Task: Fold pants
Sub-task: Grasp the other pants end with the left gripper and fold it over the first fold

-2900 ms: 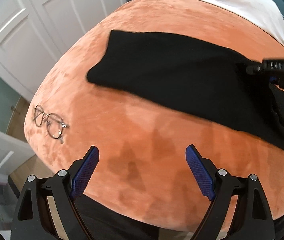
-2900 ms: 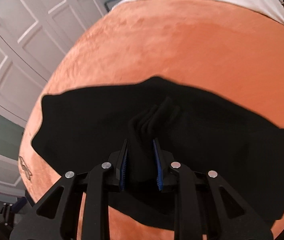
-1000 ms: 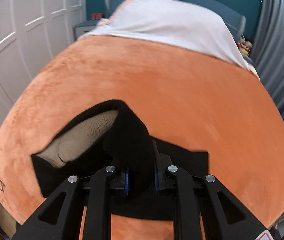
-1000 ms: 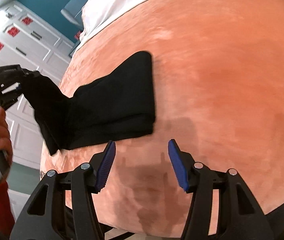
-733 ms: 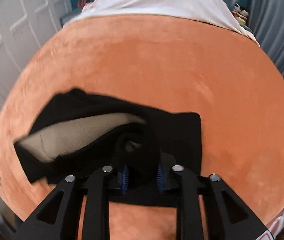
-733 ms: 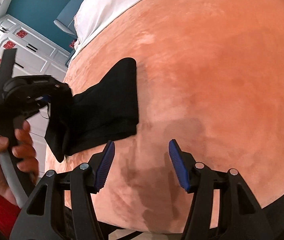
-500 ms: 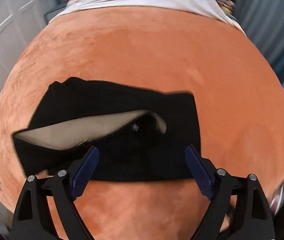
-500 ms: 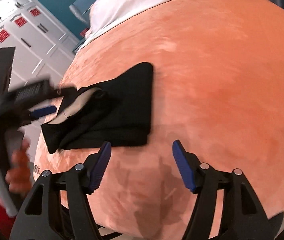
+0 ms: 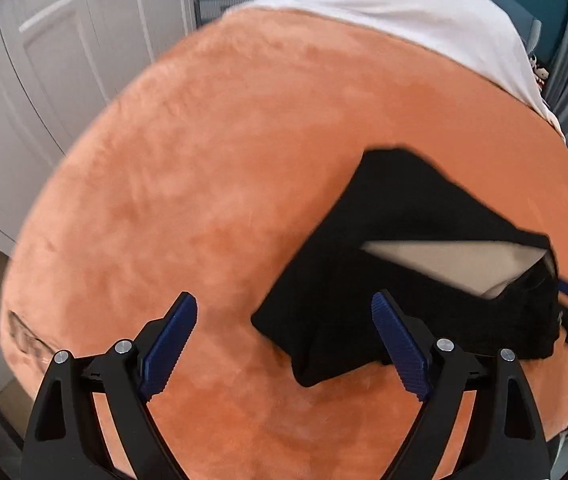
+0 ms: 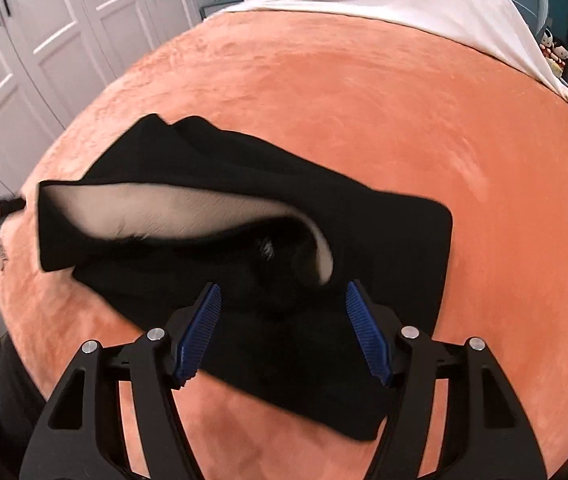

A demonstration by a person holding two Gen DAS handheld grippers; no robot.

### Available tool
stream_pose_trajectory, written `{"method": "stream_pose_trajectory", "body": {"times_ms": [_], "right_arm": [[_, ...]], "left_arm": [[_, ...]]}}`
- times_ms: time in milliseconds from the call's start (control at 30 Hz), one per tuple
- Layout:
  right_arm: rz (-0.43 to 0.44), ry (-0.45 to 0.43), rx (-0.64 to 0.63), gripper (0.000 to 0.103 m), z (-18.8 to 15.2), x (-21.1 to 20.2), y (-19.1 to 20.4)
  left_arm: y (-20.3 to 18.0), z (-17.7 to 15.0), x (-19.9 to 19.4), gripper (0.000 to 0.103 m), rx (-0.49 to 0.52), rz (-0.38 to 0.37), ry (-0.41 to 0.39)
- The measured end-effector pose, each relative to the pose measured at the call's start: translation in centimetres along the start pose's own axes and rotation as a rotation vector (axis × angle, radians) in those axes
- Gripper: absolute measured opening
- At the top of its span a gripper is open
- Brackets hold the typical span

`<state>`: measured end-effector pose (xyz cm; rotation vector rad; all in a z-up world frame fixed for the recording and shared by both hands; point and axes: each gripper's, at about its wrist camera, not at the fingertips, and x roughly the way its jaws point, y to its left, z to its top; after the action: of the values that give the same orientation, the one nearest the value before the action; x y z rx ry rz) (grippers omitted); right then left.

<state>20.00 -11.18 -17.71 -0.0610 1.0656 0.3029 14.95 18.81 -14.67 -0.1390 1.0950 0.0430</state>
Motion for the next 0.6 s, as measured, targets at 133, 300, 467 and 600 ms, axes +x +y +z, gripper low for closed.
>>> {"method": "stream_pose_trajectory", "body": {"times_ms": [133,300,467,600], "right_arm": [[0.020,0.023,0.041,0.063,1.0,1.0,-0.8],[0.113,0.041,0.121,0.040,1.3,1.8,-1.6],[0.244,0.032,0.254,0.011,1.8,1.4,-3.4],[0.401,-0.082,0.378,0.010,3.8,-1.3,-5.6]], "left_arm": [[-1.4,-0.4,1.0,0.085,0.036,-0.117,-0.052],[-2.9,1.2,2.6,0.006,0.033,-0.229,-0.002],[-6.0,2.6,-3.7,0.005,0.106,-0.324,-0.116],[-12.4,4.9,-12.0,0.004,0.182,-0.465,-0.251]]}}
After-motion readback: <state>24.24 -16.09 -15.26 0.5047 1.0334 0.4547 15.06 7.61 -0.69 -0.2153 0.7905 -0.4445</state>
